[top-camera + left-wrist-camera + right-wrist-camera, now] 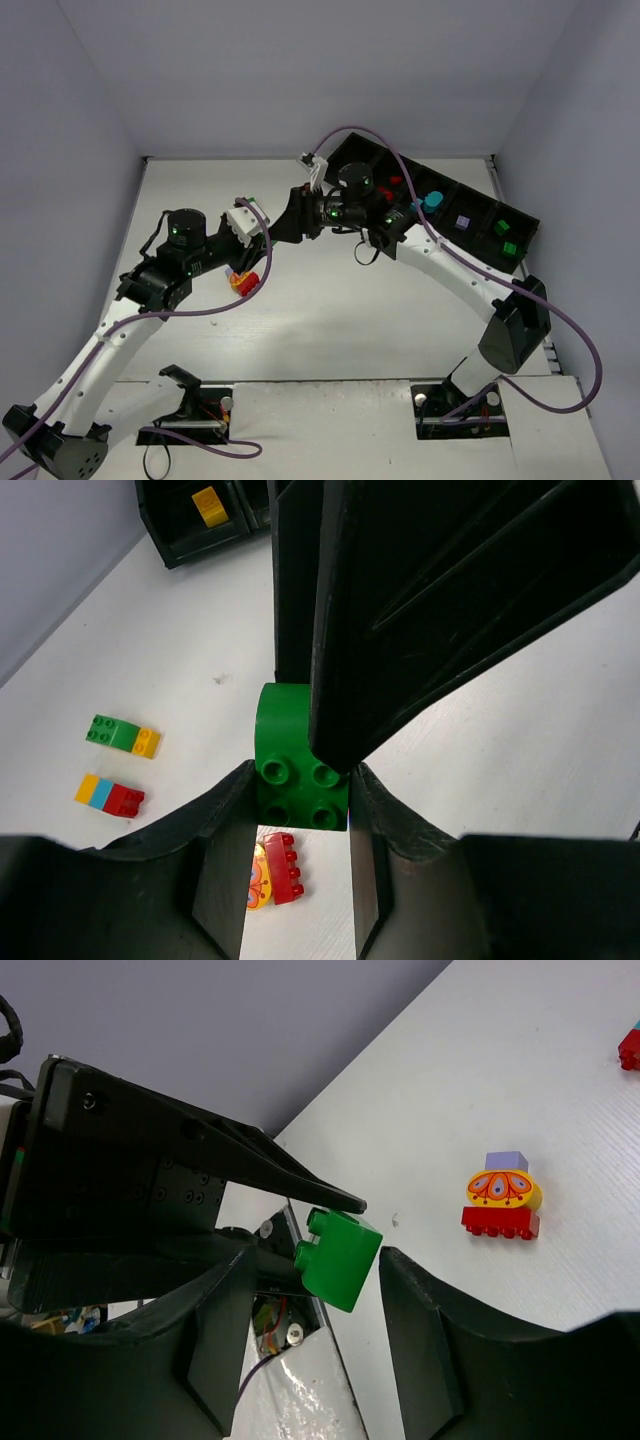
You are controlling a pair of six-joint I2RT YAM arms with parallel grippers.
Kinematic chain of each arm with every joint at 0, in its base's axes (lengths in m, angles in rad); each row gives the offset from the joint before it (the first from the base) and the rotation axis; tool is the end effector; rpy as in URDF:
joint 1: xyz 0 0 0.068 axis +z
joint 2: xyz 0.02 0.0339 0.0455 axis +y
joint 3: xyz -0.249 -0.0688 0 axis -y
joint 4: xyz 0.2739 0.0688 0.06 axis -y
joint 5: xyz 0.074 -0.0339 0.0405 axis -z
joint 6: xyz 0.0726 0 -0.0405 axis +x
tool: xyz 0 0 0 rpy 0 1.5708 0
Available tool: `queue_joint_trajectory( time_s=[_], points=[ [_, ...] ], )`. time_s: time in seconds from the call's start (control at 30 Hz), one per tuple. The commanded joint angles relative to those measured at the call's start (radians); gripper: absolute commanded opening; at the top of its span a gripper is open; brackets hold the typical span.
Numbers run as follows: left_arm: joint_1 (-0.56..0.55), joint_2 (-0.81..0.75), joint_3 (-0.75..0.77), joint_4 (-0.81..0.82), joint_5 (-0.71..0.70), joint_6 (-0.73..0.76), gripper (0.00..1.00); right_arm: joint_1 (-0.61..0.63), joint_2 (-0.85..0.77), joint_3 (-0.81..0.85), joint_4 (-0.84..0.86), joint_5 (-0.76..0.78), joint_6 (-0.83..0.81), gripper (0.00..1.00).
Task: Sort the legos into containers by color
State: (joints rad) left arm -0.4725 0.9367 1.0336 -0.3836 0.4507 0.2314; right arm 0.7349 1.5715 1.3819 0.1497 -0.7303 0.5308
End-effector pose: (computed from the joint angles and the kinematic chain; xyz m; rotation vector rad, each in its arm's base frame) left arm 0.2287 -0.1524 0.3609 0.9312 1.6199 -0.5847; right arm 0.2854 0.3232 0.3647 -0.8077 1.6547 1.5151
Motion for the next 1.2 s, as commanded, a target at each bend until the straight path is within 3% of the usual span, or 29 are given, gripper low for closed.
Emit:
queue_joint_trajectory(
  time_s=[0.0,0.3,0.37,0.5,0.53,0.57,0.67,0.7,0.83,0.9,1.17],
  points=[
    [-0.008,-0.01,0.04,0.071,0.003,0.019,0.14,0.009,0.005,0.009,0.09,-0.018,0.012,0.47],
    [-0.021,-0.006,0.036,0.078,-0.017,0.022,0.14,0.023,0.027,0.009,0.09,-0.041,0.026,0.37],
    [-0.025,-0.003,0.037,0.083,-0.021,0.022,0.14,0.023,0.027,0.003,0.088,-0.041,0.026,0.3],
    [-0.026,0.001,0.037,0.084,-0.027,0.02,0.14,0.023,0.028,-0.001,0.076,-0.034,0.014,0.0],
    [-0.025,0.002,0.037,0.086,-0.033,0.017,0.15,0.02,0.027,-0.003,0.071,-0.026,0.006,0.0],
    [-0.026,0.002,0.037,0.084,-0.04,0.014,0.19,0.015,0.021,-0.006,0.056,0.001,-0.015,0.0],
    [-0.026,0.005,0.033,0.084,-0.09,-0.023,0.42,-0.023,-0.004,-0.024,0.022,0.054,-0.054,0.0],
    [-0.026,0.002,0.028,0.084,-0.101,-0.038,0.59,-0.037,-0.01,-0.03,0.01,0.107,-0.083,0.0],
    [-0.026,-0.006,0.006,0.083,-0.199,-0.116,0.74,-0.143,-0.063,-0.086,-0.044,0.27,-0.152,0.0],
    [-0.026,-0.007,0.003,0.072,-0.233,-0.177,0.77,-0.236,-0.102,-0.136,-0.064,0.34,-0.172,0.0],
    [-0.023,-0.006,-0.012,-0.015,-0.308,-0.415,0.8,-0.564,-0.179,-0.211,-0.145,0.943,-0.328,0.0]
  ],
)
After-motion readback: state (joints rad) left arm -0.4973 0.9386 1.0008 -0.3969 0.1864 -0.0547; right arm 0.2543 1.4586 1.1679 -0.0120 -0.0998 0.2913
